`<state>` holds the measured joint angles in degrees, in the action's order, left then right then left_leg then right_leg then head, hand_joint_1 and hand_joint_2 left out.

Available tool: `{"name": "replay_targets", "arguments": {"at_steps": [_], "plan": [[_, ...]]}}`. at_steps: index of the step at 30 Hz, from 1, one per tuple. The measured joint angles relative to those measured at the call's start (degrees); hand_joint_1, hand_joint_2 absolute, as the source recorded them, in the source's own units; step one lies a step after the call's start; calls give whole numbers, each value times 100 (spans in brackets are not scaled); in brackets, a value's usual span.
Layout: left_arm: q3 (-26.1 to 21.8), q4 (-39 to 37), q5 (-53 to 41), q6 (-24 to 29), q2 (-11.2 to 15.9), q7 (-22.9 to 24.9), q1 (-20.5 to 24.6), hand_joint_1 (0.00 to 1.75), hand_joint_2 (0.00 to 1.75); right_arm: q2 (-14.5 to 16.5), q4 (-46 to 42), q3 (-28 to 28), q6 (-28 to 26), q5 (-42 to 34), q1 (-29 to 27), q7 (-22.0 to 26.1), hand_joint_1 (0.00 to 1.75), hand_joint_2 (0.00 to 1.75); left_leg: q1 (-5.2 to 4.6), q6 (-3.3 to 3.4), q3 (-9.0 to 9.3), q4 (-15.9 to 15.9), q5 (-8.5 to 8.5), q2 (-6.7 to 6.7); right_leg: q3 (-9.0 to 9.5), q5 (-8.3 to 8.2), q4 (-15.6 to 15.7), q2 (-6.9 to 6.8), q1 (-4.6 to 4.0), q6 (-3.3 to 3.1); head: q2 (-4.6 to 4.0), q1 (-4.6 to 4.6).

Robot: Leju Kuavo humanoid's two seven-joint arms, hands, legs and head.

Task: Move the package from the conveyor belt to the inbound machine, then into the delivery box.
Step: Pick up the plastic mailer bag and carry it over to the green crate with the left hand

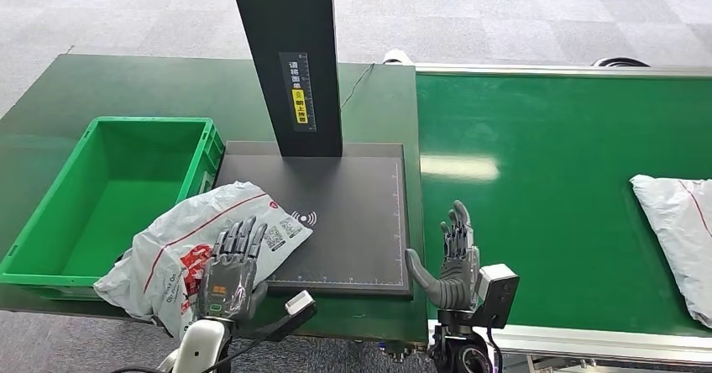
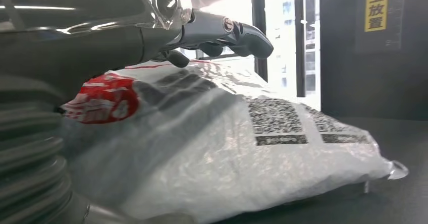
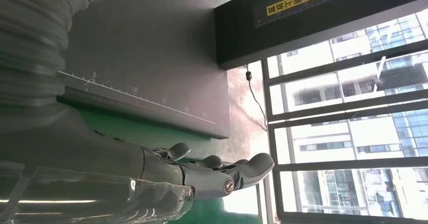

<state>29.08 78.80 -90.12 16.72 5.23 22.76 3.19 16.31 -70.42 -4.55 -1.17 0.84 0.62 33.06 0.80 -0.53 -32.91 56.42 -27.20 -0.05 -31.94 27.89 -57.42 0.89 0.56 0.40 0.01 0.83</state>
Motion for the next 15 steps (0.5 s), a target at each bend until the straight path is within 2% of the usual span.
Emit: {"name": "replay_targets", "arguments": {"at_steps": [4,8,10,12,14,15], "plan": [[-326,-439,1,80,-192,-428,238,0,175,13,0,1,1,5,1,-5,0,175,0,0,16,0,0,-2,17,0,0,-3,0,0,0,0],[-541,-749,2,97,-328,-562,415,0,175,19,0,1,1,5,1,-5,0,175,0,0,33,-1,0,-3,35,0,0,-3,0,0,1,0],[-612,-861,2,97,-379,-580,482,32,175,19,0,1,1,5,0,-5,0,175,0,0,42,-1,0,-4,45,1,0,-4,0,0,0,0],[-664,-947,4,95,-415,-603,520,110,175,19,0,1,1,5,0,-5,0,175,0,0,52,-2,0,-4,55,1,0,-4,0,-1,0,0],[-700,-1012,6,87,-441,-634,530,163,175,19,0,2,1,5,0,-5,0,175,0,0,59,-2,0,-3,61,1,0,-4,0,-1,1,0],[-711,-1036,7,76,-451,-643,530,168,175,19,0,3,1,5,0,-5,0,175,0,0,60,-2,0,-4,63,1,0,-4,0,-1,0,0]]}}
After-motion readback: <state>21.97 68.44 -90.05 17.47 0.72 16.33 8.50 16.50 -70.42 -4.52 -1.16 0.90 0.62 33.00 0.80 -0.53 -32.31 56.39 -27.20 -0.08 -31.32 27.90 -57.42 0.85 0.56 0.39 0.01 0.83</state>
